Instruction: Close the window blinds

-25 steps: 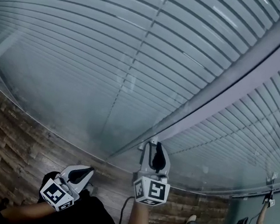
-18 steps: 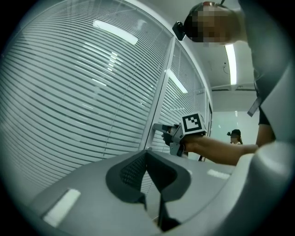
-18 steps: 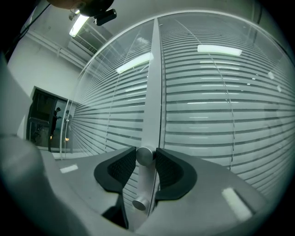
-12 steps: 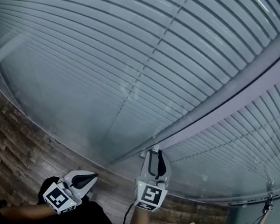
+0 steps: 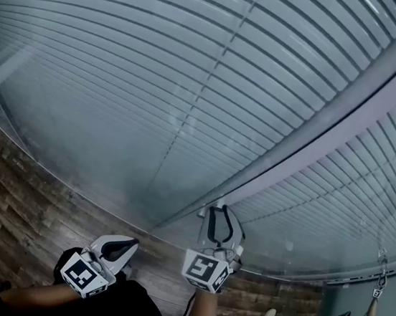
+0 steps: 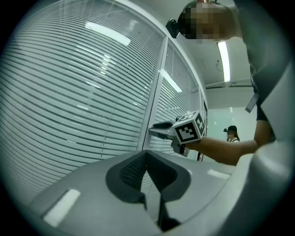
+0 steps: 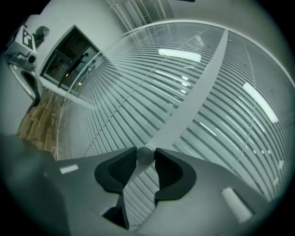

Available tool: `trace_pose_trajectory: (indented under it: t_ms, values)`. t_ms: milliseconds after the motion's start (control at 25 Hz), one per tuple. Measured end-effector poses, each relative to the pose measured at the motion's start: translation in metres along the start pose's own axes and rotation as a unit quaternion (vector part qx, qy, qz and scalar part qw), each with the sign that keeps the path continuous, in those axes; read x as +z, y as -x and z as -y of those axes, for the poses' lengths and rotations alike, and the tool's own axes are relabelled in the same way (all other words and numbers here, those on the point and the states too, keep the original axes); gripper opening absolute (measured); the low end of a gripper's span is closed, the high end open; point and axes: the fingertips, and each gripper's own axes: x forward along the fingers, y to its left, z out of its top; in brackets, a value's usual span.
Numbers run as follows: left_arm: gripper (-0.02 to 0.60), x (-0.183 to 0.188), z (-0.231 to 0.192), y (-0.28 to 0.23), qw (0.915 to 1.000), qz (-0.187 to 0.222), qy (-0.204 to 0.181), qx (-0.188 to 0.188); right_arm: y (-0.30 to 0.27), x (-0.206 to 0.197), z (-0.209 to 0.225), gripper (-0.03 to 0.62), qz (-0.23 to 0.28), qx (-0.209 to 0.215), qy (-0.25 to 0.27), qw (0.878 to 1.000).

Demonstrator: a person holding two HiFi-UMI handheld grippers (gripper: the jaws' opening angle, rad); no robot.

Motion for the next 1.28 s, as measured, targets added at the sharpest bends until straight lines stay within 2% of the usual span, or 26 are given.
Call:
trace_pose_trajectory:
  t_ms: [160,280,320,400,480,560,720,840,880,920,960,1000,1040,1120,1160,1280]
  values:
    - [-0.002,0.002,-0.004,0.005,0.9999,0.007,0.000,0.011,0.000,-0.001,-0.002,0.129,-0.010,-0.005,0.064,0.998]
    - [-0.002,0.002,-0.005,0.008,0.9998,0.008,0.005,0.017,0.001,0.000,-0.002,0.130,-0.011,-0.004,0.052,0.999]
    - [-0.002,0.002,-0.005,0.009,0.9998,0.008,0.008,0.019,0.002,-0.002,-0.001,0.132,-0.011,-0.002,0.028,1.000]
    - [-0.002,0.002,-0.004,0.010,0.9997,0.010,0.011,0.020,0.005,-0.007,0.000,0.145,-0.001,0.007,-0.056,0.998]
    - [-0.002,0.001,-0.002,0.011,0.9996,0.012,0.015,0.020,0.010,-0.011,0.003,0.189,0.021,0.015,-0.175,0.984]
    - [-0.002,0.000,0.000,0.010,0.9996,0.013,0.019,0.018,0.013,-0.015,0.006,0.189,0.046,0.021,-0.298,0.953]
    - [-0.002,-0.003,0.003,0.007,0.9996,0.010,0.021,0.014,0.009,-0.018,0.008,0.178,0.087,0.032,-0.483,0.871]
    - [-0.002,-0.003,0.004,0.009,0.9996,0.011,0.020,0.017,0.007,-0.011,0.008,0.165,0.112,0.044,-0.584,0.803]
    - [-0.002,-0.003,0.004,0.010,0.9996,0.011,0.019,0.018,0.006,-0.010,0.009,0.148,0.117,0.043,-0.604,0.787]
    - [-0.002,-0.004,0.004,0.012,0.9996,0.009,0.019,0.020,0.005,-0.010,0.010,0.142,0.118,0.039,-0.614,0.779]
    - [-0.002,-0.005,0.003,0.013,0.9995,0.006,0.019,0.023,0.004,-0.010,0.011,0.132,0.117,0.032,-0.618,0.777]
    - [-0.002,-0.006,0.002,0.014,0.9995,0.004,0.019,0.025,0.003,-0.012,0.012,0.119,0.114,0.025,-0.616,0.779]
    - [-0.002,-0.006,0.000,0.014,0.9994,0.004,0.017,0.028,0.002,-0.013,0.013,0.133,0.112,0.020,-0.611,0.783]
    - [-0.002,-0.005,-0.004,0.016,0.9994,0.007,0.014,0.032,0.001,-0.014,0.012,0.130,0.110,0.016,-0.588,0.801]
    - [-0.002,-0.005,-0.004,0.016,0.9993,0.008,0.014,0.033,0.001,-0.014,0.011,0.130,0.105,0.014,-0.564,0.819]
    - [-0.002,-0.003,-0.003,0.017,0.9994,0.006,0.013,0.032,0.002,-0.012,0.009,0.130,0.072,0.005,-0.437,0.897]
